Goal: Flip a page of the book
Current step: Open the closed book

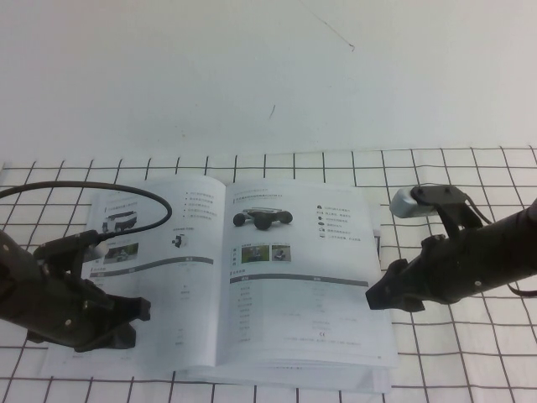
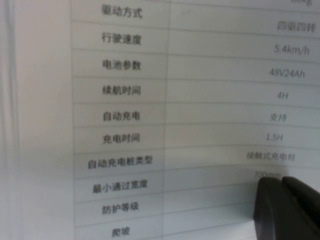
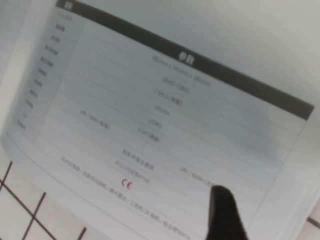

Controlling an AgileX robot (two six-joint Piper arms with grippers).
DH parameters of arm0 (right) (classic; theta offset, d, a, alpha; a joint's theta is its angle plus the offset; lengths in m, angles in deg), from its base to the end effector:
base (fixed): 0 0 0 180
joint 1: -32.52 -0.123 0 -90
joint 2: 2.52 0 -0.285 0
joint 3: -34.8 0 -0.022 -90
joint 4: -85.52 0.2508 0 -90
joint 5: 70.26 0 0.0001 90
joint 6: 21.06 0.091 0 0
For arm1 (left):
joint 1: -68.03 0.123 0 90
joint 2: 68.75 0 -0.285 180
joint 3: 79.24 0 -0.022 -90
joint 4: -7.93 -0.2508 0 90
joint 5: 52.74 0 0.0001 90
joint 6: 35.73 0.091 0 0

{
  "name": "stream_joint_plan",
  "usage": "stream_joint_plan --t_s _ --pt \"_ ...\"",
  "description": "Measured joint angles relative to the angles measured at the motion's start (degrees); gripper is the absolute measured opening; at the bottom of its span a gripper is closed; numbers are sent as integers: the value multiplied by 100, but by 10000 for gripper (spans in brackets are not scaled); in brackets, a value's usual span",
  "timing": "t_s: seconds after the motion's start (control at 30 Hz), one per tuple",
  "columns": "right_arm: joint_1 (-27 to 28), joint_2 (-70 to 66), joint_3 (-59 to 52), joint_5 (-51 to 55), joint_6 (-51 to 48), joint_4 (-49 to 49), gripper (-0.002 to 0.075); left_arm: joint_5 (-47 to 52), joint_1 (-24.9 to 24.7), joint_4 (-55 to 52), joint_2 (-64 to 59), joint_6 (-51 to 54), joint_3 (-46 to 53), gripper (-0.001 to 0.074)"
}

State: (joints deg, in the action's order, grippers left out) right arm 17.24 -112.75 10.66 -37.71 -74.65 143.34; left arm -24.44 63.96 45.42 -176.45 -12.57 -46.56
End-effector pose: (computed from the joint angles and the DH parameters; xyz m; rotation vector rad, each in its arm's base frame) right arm 0.3071 0.1269 0.1585 -0.5112 2.6063 0.7157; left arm 0.2856 -0.0467 0.1318 -0.1087 2.8566 -0.4715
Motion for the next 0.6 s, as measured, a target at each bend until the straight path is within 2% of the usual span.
stream_joint_plan --t_s 0.33,0.6 --pt "0 -312 2 -195 -506 730 400 0 0 0 -9 0 0 -3" --pt "-28 -386 2 -301 -808 952 400 0 0 0 -9 11 0 -3"
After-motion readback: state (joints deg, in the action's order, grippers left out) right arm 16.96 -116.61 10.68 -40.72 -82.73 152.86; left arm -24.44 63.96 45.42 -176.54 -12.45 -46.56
